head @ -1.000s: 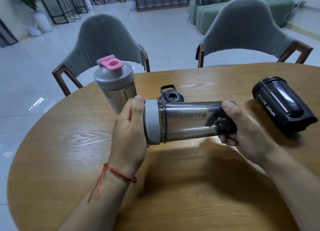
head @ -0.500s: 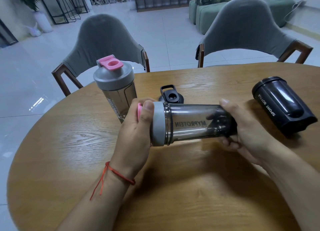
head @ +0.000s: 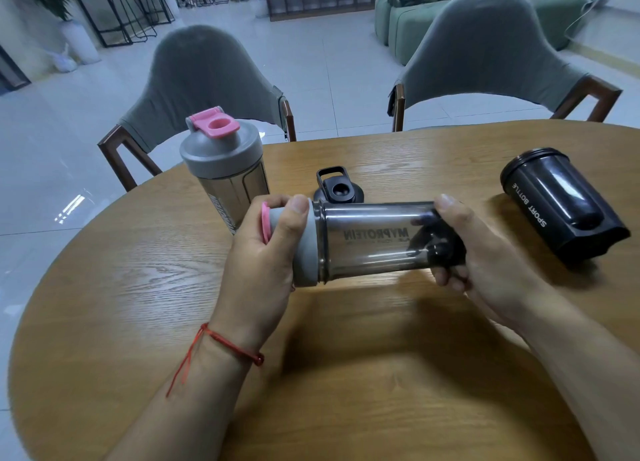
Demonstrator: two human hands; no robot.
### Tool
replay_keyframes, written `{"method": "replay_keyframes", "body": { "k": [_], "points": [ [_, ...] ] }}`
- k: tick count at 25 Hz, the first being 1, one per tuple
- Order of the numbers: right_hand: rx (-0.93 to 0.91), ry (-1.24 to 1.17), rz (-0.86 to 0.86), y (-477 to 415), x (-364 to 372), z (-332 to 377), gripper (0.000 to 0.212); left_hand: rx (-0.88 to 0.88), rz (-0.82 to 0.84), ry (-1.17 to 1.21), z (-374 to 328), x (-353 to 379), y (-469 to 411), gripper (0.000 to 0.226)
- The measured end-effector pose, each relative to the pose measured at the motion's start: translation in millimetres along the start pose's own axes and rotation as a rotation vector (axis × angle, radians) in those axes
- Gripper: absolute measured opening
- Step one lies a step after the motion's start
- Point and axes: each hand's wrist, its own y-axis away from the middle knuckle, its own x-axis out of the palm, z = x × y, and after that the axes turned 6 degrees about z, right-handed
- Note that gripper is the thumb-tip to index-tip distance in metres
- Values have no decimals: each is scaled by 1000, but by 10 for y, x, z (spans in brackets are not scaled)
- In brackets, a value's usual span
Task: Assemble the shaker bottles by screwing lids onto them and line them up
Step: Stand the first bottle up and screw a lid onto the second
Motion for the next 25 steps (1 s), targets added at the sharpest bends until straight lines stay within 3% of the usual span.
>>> {"method": "replay_keyframes", "body": {
  "k": [4, 8, 12, 19, 21, 23, 25],
  "points": [
    [23, 5, 6, -15, -7, 2, 70, -34, 40, 59, -8, 14, 9, 41],
    [39, -25, -13, -27, 28, -32, 59, 15, 26, 5, 33, 9, 13, 48],
    [75, -21, -17, -39, 8, -48, 64, 55, 11, -48, 72, -16, 17, 43],
    [278, 7, 190, -32, -74, -9, 72, 209, 180, -168, 91, -152, 5, 40],
    [157, -86, 164, -10, -1, -2, 64, 158, 108, -78, 129, -141, -34, 47],
    [-69, 53, 106, -8, 15, -28, 60, -18, 36, 33, 123, -106, -90, 68],
    [-176, 185, 89, -3, -26, -42, 64, -61, 61, 59, 134, -122, -100, 82]
  ]
}}
